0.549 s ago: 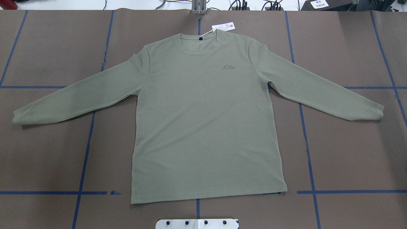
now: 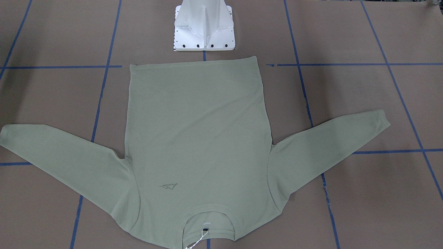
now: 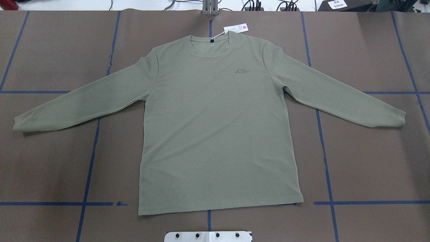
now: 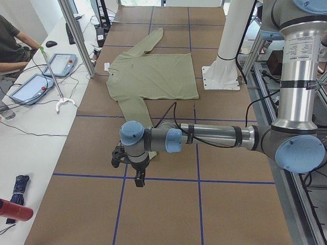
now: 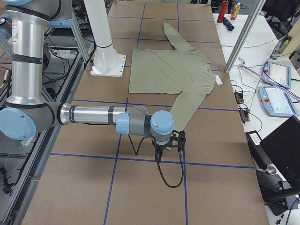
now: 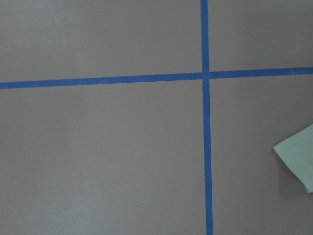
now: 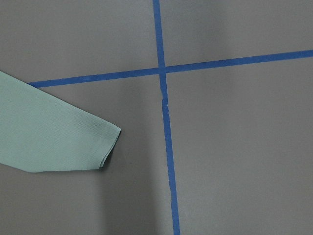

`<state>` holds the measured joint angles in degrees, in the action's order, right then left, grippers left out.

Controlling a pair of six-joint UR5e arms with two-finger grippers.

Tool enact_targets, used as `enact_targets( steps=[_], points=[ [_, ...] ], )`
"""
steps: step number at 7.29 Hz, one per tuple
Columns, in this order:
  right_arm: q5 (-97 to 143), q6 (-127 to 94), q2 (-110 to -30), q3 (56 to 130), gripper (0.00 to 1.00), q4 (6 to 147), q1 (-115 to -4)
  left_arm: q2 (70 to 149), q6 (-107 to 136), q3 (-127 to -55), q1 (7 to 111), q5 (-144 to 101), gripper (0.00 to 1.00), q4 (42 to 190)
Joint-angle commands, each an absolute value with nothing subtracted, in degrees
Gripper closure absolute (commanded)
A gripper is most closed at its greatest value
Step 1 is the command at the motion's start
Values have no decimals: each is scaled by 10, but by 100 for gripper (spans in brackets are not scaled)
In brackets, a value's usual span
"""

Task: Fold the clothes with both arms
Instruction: 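Move the right gripper toward the cuff of the sleeve nearest it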

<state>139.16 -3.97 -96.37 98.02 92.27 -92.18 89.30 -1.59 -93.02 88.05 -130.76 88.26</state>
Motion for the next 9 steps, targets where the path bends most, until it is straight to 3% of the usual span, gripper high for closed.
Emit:
enact_targets(
  steps=[1,5,9],
  points=[
    [1394,-41,-956,983,0,909,-914,900,-15,-933,878,-1307,0,944],
    [1350,-74,-950,933,0,753,-819,917,-16,-921,856,-1308,0,1049],
    [1312,-304,-944,860,0,542,-684,919,43,-918,855,-1307,0,1086]
  ],
)
